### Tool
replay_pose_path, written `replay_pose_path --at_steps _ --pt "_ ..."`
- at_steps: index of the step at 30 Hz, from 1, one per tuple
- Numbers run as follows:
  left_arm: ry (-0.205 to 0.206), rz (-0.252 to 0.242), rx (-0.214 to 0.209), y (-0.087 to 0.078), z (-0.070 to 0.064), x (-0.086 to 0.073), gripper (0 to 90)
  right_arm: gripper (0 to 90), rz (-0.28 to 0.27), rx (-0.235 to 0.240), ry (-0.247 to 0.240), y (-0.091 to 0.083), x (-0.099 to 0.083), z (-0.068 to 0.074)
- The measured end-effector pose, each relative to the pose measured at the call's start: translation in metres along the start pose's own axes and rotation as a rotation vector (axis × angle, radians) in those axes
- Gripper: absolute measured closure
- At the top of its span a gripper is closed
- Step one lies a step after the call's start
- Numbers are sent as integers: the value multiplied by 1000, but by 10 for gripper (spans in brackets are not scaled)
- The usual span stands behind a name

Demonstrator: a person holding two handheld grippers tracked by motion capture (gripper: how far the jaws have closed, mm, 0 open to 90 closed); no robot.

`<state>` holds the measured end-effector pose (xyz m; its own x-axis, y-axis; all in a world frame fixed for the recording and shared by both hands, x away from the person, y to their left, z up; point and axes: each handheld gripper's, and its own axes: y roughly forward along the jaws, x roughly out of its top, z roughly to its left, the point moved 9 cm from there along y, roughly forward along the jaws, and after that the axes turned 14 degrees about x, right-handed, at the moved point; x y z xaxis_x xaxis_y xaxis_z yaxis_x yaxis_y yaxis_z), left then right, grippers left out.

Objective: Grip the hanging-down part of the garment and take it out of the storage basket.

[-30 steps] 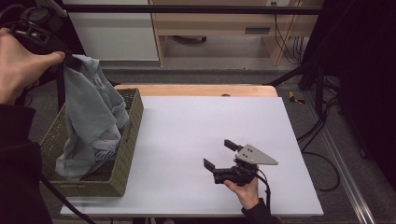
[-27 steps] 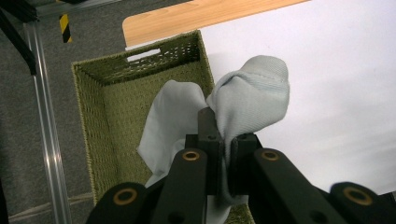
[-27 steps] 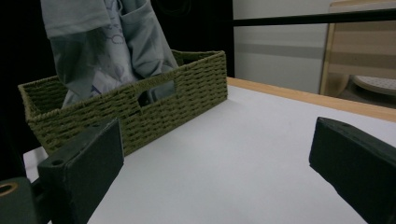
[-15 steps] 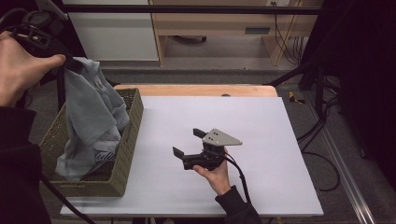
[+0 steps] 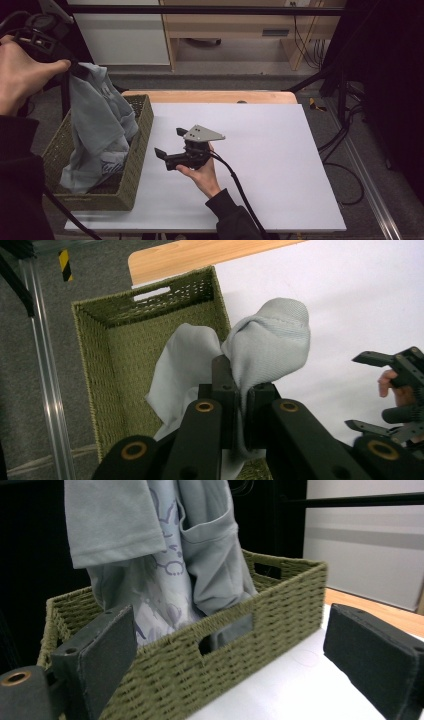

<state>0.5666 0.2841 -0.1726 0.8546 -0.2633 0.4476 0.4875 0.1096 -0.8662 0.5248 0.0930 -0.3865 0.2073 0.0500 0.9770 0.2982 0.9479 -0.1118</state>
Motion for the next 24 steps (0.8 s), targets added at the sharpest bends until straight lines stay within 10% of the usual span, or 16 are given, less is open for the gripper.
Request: replay_pose_path --at_steps 24 --pt "7 -14 7 -6 6 0 858 182 116 82 -11 106 -11 18"
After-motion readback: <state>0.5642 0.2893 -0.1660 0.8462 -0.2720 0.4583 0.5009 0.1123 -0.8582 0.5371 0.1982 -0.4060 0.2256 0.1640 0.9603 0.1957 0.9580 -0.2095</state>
